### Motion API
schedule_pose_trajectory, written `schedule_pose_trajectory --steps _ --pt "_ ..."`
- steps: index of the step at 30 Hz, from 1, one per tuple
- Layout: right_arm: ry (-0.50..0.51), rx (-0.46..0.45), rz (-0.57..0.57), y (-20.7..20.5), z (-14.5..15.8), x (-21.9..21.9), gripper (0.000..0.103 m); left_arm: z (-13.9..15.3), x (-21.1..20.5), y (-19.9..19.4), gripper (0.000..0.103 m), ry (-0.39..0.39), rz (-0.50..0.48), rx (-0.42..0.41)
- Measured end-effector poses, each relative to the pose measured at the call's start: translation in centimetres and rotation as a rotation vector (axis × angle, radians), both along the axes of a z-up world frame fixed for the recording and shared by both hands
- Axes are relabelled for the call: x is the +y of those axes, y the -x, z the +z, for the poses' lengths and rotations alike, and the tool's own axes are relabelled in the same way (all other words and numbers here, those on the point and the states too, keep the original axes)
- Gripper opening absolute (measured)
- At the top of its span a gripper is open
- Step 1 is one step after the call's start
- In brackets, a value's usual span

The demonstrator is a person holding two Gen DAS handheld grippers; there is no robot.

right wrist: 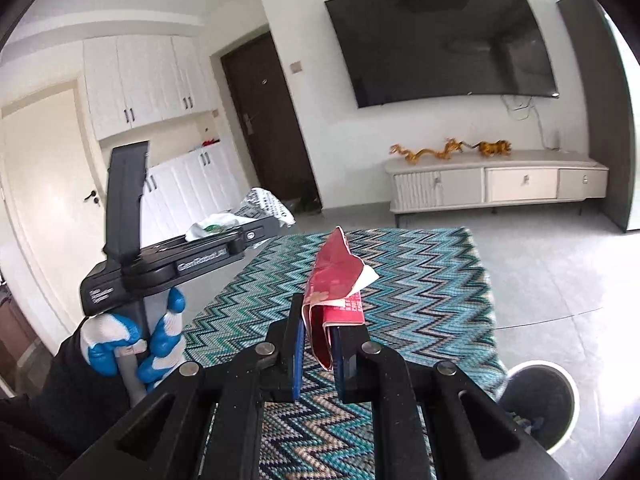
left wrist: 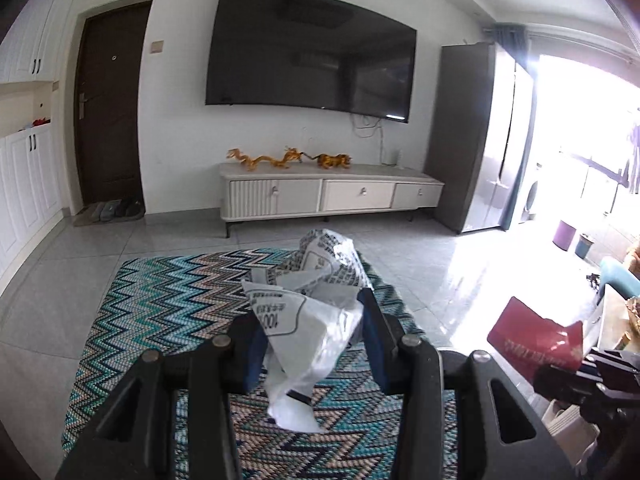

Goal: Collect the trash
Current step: 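Lift both held pieces and carry them over the gray bin, then open both tools over the bin to drop the trash inside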

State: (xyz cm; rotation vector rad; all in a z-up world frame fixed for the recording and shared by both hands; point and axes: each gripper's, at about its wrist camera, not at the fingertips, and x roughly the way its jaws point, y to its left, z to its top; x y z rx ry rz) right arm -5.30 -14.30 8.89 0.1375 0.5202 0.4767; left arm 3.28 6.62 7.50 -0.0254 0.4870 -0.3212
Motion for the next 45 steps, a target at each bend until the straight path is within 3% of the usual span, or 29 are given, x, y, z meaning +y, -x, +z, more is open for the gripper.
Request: schedule_pose_trajectory --steps 9,19,35,45 --pt "-0.033 -0.014 -0.128 2.3 0.2 -5.2 0.011 0.8 -6.2 1.0 0.04 -0.015 -0.109 0.001" --pt "-0.043 0.053 -0.316 1.3 -2.3 -12.4 0.011 -1.3 -16.4 -0.5 0.04 -0.107 -0.25 0.06" --pt "-0.119 0.249 -0.501 -3.2 -10.4 -21.5 0.011 -10.7 -29.5 -7.0 0.042 -0.292 -0.388 0.258" --pt "-0.17 0.362 -0.607 -6.4 -15.7 -26.6 0.014 -15.5 -34.8 -10.1 0.043 -0.344 -0.491 0.355"
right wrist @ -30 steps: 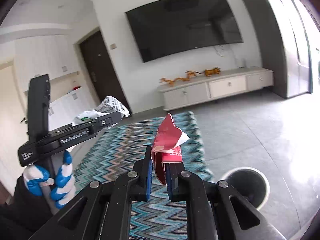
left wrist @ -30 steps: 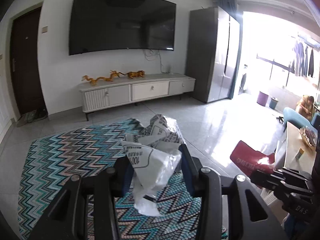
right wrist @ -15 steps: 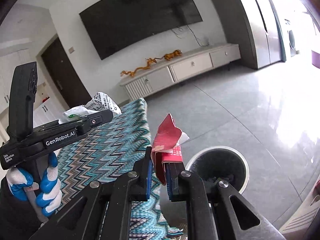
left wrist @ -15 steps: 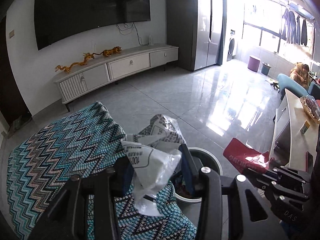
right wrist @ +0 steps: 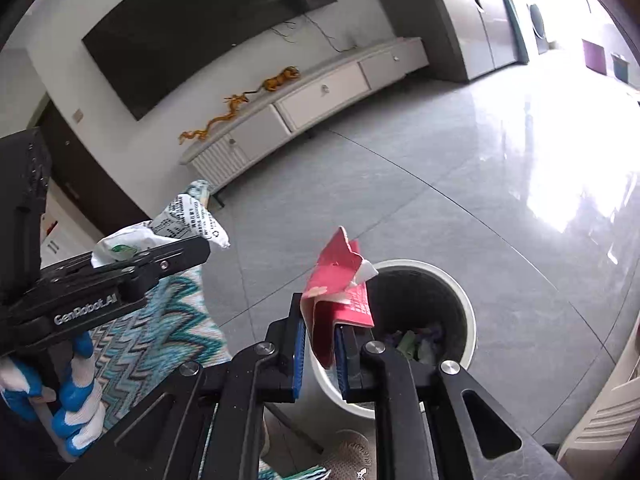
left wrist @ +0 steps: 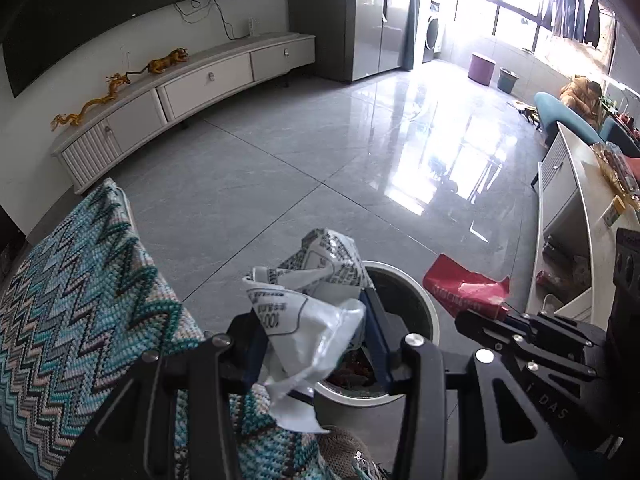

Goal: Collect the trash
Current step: 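Open both tools over the bin to drop the trash inside, then move both open tools back over the now empty rug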

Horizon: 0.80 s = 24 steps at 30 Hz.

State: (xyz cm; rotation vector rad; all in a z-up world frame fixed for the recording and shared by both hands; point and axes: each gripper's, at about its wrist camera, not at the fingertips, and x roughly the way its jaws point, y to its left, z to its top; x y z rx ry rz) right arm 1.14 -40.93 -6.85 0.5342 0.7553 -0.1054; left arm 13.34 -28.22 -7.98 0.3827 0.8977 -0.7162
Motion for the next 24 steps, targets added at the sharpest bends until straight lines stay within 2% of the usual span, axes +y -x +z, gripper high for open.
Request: schedule_pose_trajectory --steps 4,6,7,9,14,19,24 --pt "-0.013 0.045 -0.023 -0.8 -1.6 -1.0 0.014 -1.7 -1.5 -1.2 0.044 0.002 -0.014 0.055" --pt "-0.018 0.065 -0.032 -1.2 -2.3 -1.4 0.017 -2.3 -1.8 -1.7 0.051 0.009 -0.017 0.073" --pt "-0.021 0.071 -0.038 -1.2 -2.6 -1.5 0.023 -2.5 -1.9 -1.9 0.056 0.014 -0.016 0.08" --pt "-0.021 0.083 -0.053 -1.2 -3.0 -1.6 0.037 -2.6 -2.0 -2.3 0.059 0.025 -0.014 0.094" --pt "-0.027 0.097 -0.074 -1.1 -3.8 -2.0 0.039 -2.8 -1.6 -2.8 0.059 0.029 -0.007 0.109" --pt "-0.019 0.084 -0.063 -0.9 -2.6 -1.3 0.041 -1.4 -0.2 -2.4 0.059 0.051 0.033 0.084" --pt "0.003 0.036 -0.004 -0.7 -0.1 1.1 0.045 1.2 3.3 -1.4 0.06 0.068 0.106 0.007"
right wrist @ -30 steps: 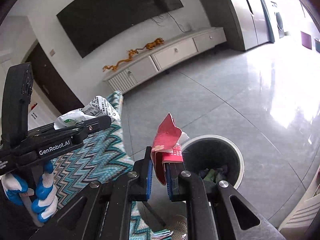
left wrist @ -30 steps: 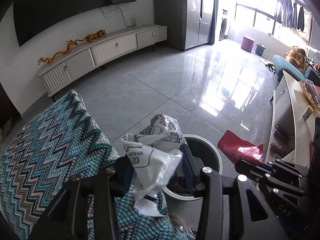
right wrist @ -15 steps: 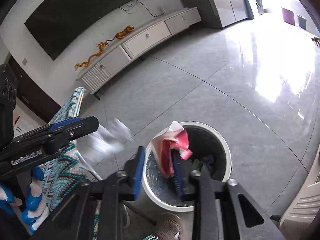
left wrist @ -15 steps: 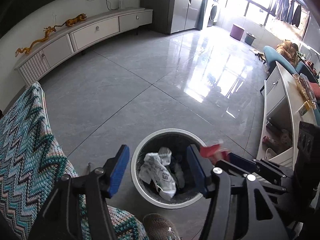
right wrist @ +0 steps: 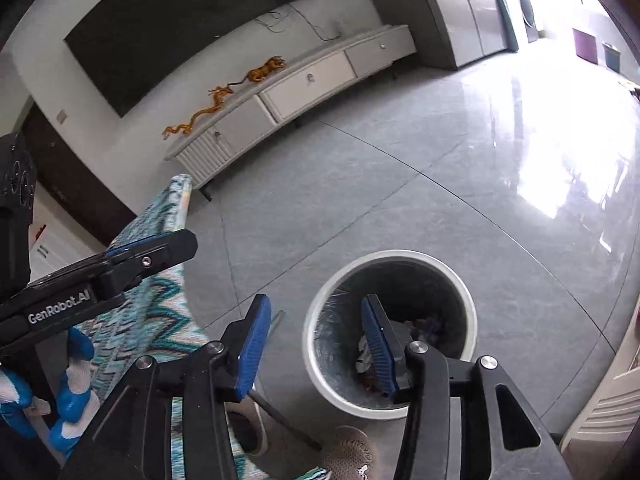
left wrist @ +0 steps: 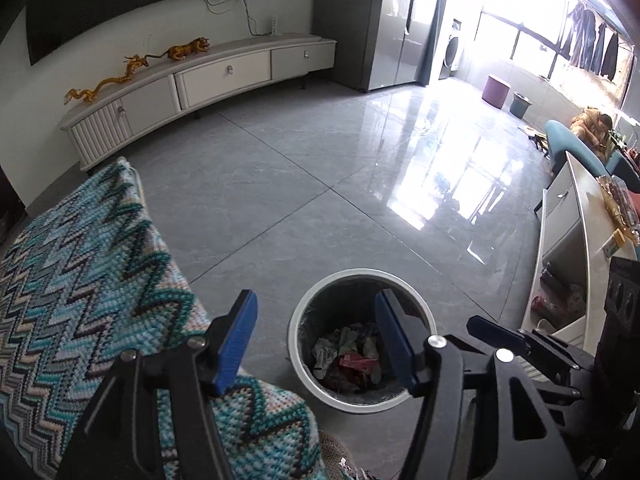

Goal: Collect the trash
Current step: 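Move both open tools back over the now empty rug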

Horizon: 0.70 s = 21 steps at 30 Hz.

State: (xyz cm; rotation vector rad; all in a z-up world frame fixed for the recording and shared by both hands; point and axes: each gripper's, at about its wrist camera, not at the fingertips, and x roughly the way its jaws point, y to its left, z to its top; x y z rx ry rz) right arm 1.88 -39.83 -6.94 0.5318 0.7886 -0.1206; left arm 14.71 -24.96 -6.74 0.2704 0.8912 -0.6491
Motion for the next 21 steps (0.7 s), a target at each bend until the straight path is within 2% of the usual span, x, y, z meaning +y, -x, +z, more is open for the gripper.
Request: schedule_pose_trajectory --steps 11,18,21 --pt "0.067 -0.108 0.217 -0.1 5.3 10.3 0.052 5.8 13.0 3.6 0.06 0.01 0.272 -0.172" --pt "0.141 -0.161 0.307 0.2 7.5 16.8 0.055 8.3 20.9 7.4 0.06 -0.038 0.45 -0.314" --pt "0.181 -0.192 0.315 0.5 8.3 19.0 0.06 8.9 23.6 9.1 0.07 -0.028 0.509 -0.355"
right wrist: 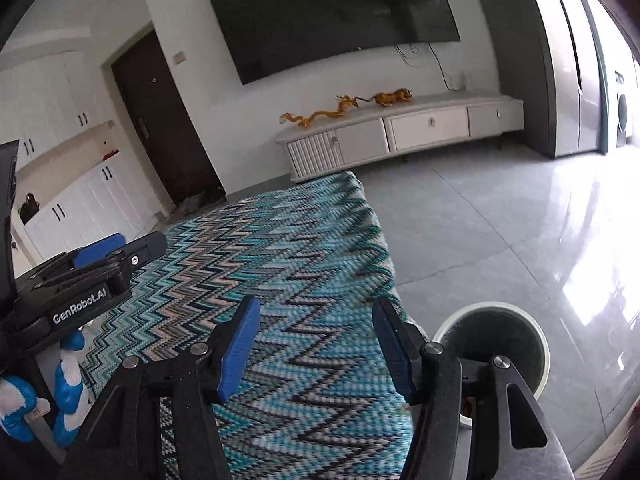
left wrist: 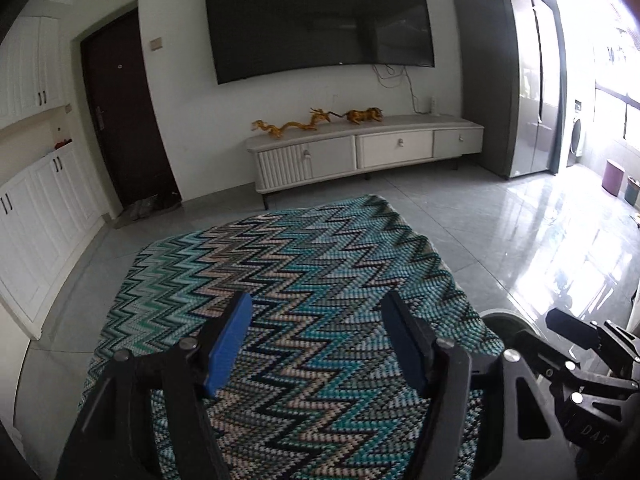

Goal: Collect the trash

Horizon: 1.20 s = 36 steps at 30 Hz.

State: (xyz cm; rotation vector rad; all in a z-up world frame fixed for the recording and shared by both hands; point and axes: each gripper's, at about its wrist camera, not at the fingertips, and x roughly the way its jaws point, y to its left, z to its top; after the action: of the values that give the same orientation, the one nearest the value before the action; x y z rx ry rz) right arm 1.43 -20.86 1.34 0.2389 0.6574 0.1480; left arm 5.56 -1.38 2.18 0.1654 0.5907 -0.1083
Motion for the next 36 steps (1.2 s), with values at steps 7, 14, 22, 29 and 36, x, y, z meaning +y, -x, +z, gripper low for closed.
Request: schedule_pose_trajectory --steps 7,14,22,29,36 --pt "0.094 -0.067 -0.023 0.8 1.0 3.7 0.073 0.3 3.5 2.9 0.075 0.03 0.05 -0.069" --pt "0.163 -0.103 -0.069 1.2 1.2 5.1 0.088 0.2 5.1 3.9 0.077 0.036 0.083 -0.105" --pt "0.186 -0.115 -0.125 1.4 0.6 4.2 0.103 0.0 5.4 4.2 0.094 0.046 0.106 -0.135" --pt "0.19 -0.105 -0.141 1.4 -0.3 3.5 0.103 -0.3 4.9 4.3 0.103 0.052 0.11 -0.141" --pt "0.19 -0.085 -0.141 1.1 -1.1 3.1 0.103 -0.8 4.8 3.7 0.103 0.053 0.137 -0.118"
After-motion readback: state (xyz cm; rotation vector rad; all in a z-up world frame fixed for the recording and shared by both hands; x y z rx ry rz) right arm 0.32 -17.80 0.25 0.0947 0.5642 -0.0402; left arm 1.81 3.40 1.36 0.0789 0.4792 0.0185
